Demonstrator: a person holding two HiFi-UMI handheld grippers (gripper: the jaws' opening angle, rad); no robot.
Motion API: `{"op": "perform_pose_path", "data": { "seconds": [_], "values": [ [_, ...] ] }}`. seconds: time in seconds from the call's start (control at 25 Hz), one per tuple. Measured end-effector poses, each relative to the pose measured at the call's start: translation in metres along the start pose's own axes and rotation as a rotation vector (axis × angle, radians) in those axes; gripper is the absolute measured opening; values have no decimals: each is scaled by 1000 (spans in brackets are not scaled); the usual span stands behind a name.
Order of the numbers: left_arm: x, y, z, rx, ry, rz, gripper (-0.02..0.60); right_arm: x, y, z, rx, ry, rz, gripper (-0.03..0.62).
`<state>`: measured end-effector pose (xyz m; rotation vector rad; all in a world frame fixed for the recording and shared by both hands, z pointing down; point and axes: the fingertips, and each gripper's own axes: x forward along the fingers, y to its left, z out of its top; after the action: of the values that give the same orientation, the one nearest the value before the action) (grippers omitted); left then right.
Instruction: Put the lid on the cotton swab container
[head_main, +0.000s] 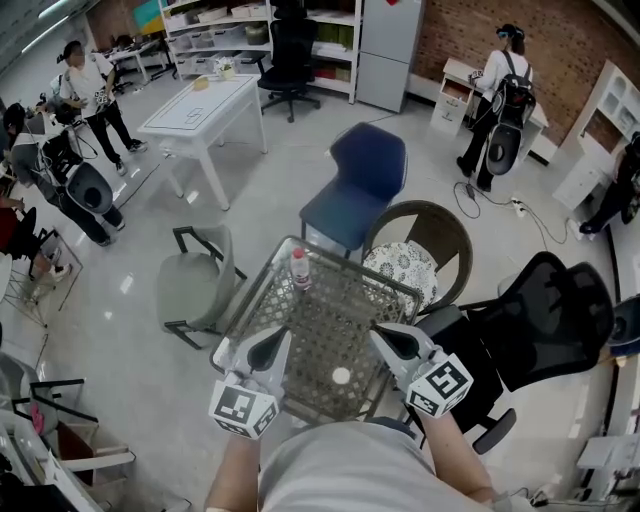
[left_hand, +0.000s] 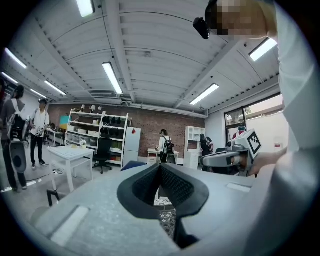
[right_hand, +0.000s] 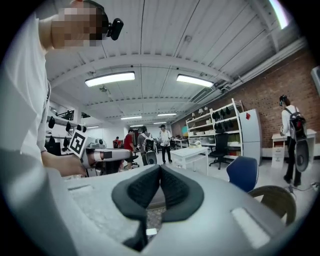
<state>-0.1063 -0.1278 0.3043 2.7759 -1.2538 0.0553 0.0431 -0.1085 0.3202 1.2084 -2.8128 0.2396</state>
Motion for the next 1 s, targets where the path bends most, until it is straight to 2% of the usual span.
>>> {"op": "perform_pose_path", "data": {
  "seconds": [0.24,0.64,1.0],
  "values": [
    [5,-9,10,33,-19,-32,9,-5,6,10,-20,-33,-12,3],
    [13,-23,13,36,-20,-81,9,-16,10,8,-64,-37,-59,4],
    [14,-25,3,29,2,-84,9,-22,5,-3,-22,-26,-86,4]
  ]
}}
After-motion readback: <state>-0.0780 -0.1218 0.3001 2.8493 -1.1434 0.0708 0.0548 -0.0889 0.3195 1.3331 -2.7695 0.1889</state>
